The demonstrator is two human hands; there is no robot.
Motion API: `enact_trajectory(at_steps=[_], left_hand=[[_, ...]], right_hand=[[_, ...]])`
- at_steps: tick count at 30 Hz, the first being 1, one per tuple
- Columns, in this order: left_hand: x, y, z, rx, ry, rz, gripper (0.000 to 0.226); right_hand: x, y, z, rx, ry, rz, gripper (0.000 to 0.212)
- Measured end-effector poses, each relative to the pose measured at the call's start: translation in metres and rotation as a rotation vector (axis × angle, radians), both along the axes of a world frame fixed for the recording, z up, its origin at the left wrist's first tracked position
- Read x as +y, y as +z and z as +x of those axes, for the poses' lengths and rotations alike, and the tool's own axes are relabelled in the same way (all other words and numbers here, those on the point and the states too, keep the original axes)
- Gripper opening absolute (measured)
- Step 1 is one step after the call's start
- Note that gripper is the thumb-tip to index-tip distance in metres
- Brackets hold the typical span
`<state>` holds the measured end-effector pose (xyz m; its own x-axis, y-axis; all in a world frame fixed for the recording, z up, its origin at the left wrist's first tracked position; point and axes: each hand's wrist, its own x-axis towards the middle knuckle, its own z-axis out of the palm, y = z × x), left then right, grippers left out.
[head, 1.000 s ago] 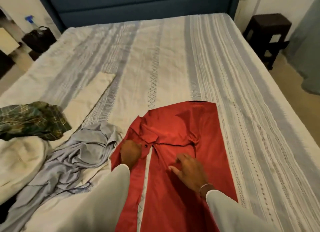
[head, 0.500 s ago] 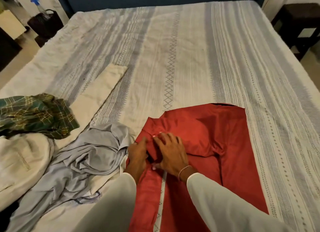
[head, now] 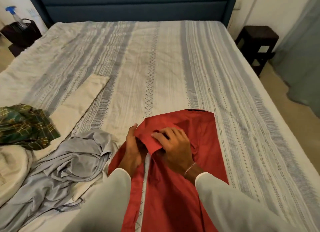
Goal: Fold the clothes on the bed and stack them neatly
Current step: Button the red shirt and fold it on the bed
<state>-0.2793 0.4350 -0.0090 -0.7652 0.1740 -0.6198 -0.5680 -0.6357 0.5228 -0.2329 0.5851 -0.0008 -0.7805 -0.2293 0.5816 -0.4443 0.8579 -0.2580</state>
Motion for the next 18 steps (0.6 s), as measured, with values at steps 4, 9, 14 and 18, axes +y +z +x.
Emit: enact_trajectory(at_steps=[4,9,14,18], left_hand=[[0.041,0.019,0.010,0.038,-0.108,-0.013,0.055],[0.103,0.038,0.046,0.078,-0.203,-0.074,0.026],[0.144,0.027,0.096,0.021,-0.287,-0.103,0.028],[0.154,0.003,0.140,-0.028,-0.329,-0.119,0.061]], right_hand=[[0.050,0.022,0.053,0.047,0.005,0.133,0.022],[0.107,0.021,0.139,0.018,0.018,0.267,0.024],[0.136,0.024,0.215,-0.075,0.050,0.300,0.027],[0.145,0.023,0.256,-0.092,0.072,0.328,0.017]])
